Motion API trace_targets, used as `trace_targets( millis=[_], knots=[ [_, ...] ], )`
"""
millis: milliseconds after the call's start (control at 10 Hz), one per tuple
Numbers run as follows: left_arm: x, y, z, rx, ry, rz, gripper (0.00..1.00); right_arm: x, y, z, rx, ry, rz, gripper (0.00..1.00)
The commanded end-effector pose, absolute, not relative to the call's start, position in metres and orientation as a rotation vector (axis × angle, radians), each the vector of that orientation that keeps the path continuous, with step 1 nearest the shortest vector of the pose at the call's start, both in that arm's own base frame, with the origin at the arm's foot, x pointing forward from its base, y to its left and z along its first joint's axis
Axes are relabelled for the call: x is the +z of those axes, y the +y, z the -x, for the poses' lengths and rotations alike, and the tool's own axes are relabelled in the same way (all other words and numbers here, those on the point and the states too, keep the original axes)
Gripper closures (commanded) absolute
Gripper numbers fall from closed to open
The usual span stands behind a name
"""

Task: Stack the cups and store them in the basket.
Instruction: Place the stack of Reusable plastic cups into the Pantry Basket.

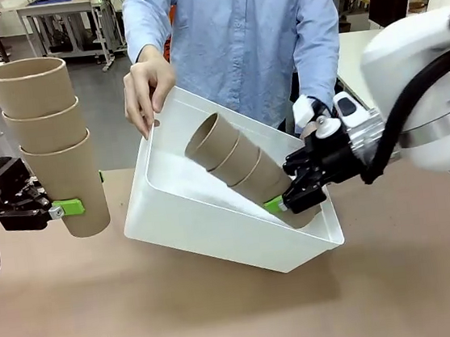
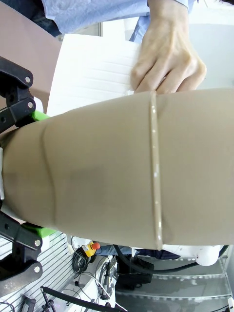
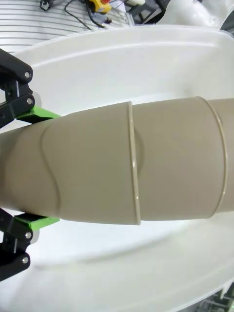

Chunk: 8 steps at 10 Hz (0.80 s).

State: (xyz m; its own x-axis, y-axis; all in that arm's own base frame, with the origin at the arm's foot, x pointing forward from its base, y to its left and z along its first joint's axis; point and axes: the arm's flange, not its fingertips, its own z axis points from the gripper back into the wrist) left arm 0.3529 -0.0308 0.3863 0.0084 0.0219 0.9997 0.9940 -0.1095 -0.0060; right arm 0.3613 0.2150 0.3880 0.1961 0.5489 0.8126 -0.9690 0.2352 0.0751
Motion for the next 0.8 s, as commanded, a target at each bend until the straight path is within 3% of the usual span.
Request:
trace_targets(
  millis=[0, 700],
  knots=[
    [0.391, -0.031, -0.353, -1.272, -1.175, 1.315, 0.17, 0.386, 0.243, -0.382, 1.175, -0.705, -0.651, 0.13],
    [0.391, -0.031, -0.353, -1.272, -1.175, 1.315, 0.17, 0.377, 0.270, -0.371, 1.248, -0.575, -0.619, 0.13]
  ],
)
